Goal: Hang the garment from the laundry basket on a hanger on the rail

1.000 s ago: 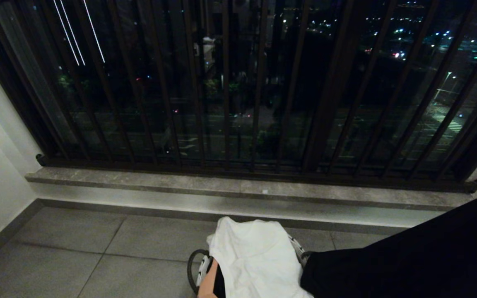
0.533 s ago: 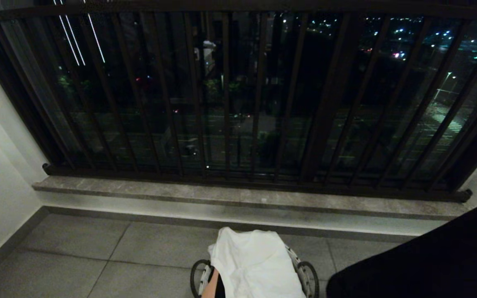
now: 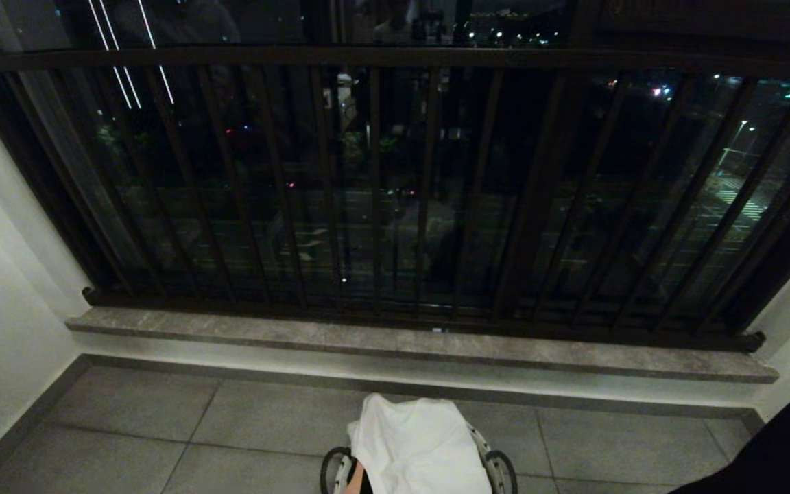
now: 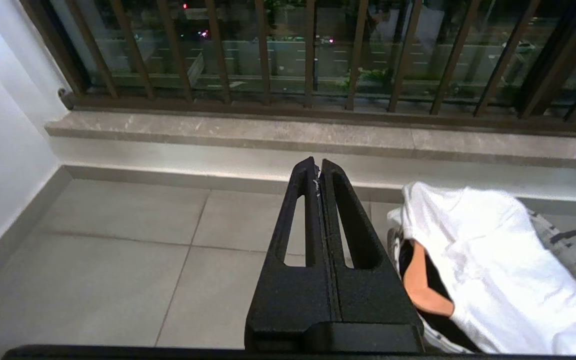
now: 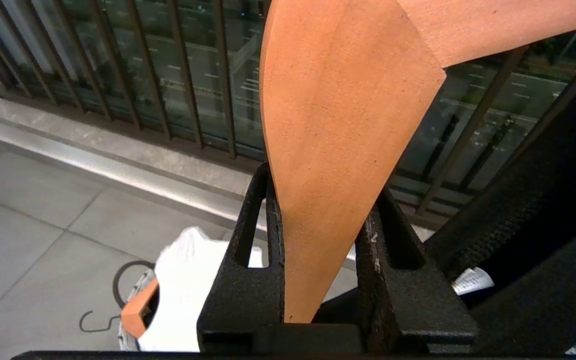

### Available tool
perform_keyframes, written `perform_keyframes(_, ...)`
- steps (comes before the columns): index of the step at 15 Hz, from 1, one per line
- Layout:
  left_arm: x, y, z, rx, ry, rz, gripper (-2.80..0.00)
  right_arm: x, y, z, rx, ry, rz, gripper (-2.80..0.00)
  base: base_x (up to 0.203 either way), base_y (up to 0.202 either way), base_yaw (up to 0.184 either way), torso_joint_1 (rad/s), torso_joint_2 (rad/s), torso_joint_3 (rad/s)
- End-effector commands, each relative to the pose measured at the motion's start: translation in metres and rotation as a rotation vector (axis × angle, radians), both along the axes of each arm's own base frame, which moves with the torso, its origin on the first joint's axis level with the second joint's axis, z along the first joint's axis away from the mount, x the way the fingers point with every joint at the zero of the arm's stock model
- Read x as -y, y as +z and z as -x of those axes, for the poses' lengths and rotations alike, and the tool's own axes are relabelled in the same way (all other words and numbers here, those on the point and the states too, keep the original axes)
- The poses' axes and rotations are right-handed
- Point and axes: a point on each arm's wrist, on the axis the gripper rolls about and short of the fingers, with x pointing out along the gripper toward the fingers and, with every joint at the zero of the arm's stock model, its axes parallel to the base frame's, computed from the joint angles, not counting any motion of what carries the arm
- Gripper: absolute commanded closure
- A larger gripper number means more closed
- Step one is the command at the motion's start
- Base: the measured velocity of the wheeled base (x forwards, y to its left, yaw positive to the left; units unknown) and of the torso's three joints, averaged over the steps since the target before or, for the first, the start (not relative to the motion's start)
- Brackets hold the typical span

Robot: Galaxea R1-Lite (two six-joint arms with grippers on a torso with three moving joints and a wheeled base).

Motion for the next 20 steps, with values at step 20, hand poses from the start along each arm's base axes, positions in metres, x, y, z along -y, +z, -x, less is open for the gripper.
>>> perform_keyframes(20, 0.0000, 0.0000, -0.0001, -0.001, 0.001, 0.000, 0.00, 0.0011, -0.0093, 0.0036, -0.034, 0.005, 0.025, 0.00, 0.000, 0.000, 0.000, 0.184, -0.44, -0.262)
